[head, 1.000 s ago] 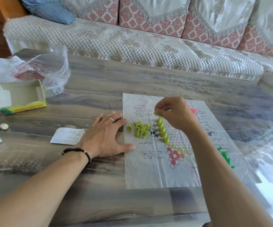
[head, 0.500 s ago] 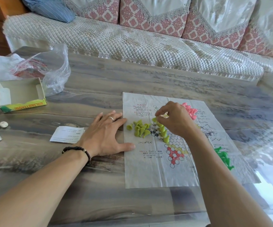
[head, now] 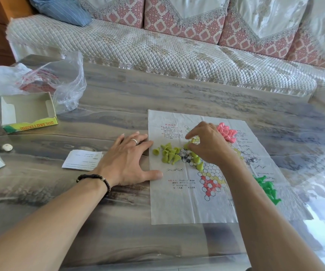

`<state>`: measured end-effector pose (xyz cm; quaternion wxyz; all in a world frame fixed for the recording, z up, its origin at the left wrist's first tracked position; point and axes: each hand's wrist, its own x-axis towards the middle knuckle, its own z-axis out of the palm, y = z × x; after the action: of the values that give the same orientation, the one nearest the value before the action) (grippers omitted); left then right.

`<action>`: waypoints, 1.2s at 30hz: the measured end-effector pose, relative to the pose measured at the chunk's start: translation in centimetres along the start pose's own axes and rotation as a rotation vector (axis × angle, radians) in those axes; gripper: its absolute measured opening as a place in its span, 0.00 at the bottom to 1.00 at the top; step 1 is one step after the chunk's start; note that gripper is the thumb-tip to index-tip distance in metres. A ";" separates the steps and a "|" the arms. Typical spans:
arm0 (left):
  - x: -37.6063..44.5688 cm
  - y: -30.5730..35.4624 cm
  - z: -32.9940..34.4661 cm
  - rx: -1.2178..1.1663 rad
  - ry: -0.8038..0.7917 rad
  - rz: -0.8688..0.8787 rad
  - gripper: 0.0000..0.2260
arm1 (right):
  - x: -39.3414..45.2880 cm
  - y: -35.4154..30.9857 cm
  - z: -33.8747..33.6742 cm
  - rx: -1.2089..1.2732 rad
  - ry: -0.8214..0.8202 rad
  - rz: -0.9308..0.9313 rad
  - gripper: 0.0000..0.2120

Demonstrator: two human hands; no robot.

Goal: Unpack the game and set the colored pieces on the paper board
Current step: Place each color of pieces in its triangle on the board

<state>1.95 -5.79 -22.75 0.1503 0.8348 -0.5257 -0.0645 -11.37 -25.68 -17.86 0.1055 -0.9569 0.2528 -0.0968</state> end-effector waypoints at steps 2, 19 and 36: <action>0.0 0.0 0.0 -0.004 0.000 -0.001 0.51 | -0.2 -0.2 -0.4 0.023 0.016 -0.038 0.15; 0.0 0.1 -0.1 0.001 -0.003 -0.011 0.51 | 0.1 -1.1 -1.6 0.077 -0.055 -0.139 0.18; -0.1 0.3 -0.3 0.004 -0.008 -0.001 0.50 | 0.8 -2.7 0.5 -0.130 0.018 -0.193 0.07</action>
<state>1.74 -5.80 -22.35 0.1464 0.8351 -0.5260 -0.0671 -9.36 -23.68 -17.52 0.0308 -0.9807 0.1660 -0.0987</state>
